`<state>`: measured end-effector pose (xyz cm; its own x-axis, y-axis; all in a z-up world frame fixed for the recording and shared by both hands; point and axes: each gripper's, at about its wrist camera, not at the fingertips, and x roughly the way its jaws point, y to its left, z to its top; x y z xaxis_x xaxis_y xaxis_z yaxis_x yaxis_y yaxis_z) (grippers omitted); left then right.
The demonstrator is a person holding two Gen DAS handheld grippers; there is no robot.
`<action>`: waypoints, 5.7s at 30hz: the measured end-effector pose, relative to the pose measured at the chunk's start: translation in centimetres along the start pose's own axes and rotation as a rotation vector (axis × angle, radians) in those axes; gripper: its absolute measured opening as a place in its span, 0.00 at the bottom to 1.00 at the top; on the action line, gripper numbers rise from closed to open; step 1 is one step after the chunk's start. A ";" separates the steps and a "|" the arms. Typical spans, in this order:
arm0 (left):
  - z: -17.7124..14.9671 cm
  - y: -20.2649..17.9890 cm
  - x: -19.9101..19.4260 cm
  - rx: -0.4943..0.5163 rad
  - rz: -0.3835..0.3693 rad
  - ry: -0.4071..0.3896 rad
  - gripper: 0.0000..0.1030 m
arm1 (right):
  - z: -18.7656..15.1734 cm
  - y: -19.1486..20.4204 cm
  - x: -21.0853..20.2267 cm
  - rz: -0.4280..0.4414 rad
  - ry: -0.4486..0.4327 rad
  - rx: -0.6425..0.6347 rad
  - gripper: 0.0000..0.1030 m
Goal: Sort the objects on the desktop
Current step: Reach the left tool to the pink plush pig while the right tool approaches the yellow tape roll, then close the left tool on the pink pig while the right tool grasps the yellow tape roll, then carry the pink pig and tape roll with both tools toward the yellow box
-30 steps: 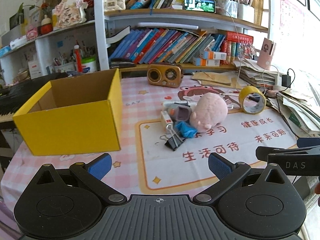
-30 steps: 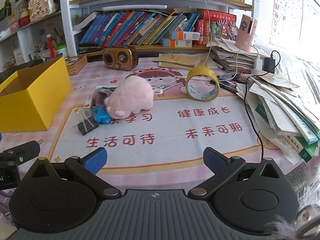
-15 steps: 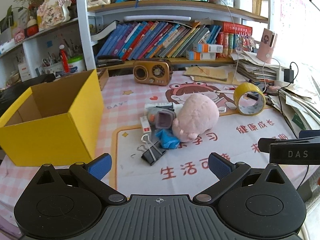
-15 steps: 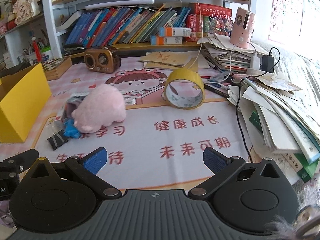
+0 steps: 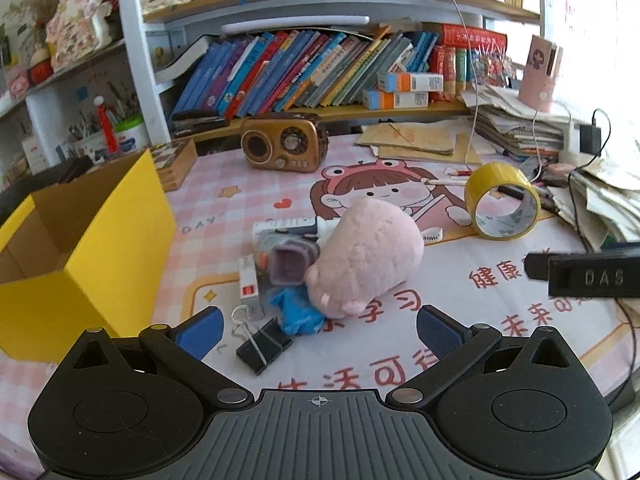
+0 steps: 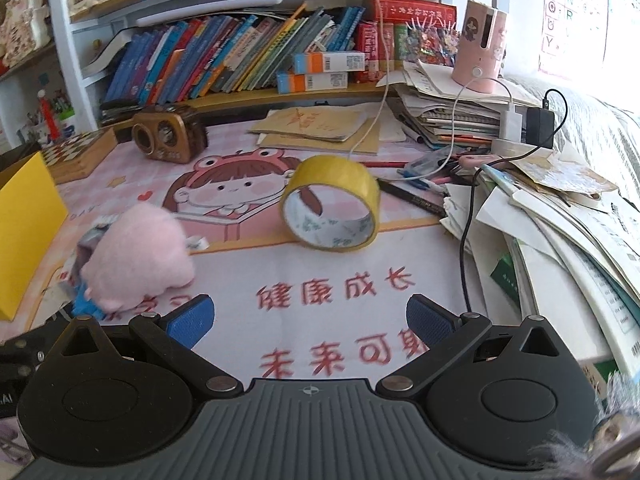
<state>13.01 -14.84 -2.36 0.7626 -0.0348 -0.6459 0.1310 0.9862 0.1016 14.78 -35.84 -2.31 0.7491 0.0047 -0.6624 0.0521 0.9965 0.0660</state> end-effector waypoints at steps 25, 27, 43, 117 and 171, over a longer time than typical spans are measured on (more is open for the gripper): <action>3.1 -6.3 9.7 0.327 0.008 0.056 0.78 | 4.7 -2.9 9.8 0.034 0.063 0.080 1.00; 3.0 -6.5 9.9 0.338 0.012 0.057 0.75 | 4.9 -2.8 10.3 0.038 0.068 0.082 1.00; 2.9 -2.0 1.9 0.021 0.050 -0.026 0.63 | 4.9 -1.5 13.4 -0.014 0.063 0.108 1.00; -11.2 19.5 -14.3 -0.227 -0.025 -0.139 0.63 | -8.0 22.4 -11.9 0.279 0.051 -0.223 0.89; -11.1 23.1 -12.8 -0.320 0.079 -0.085 0.63 | -5.7 29.0 -7.9 0.464 0.126 -0.374 0.89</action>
<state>-0.72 10.20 -0.11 0.8141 0.0441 -0.5791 -0.1263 0.9867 -0.1025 6.62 -6.47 0.59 0.5528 0.4323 -0.7124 -0.5137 0.8499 0.1172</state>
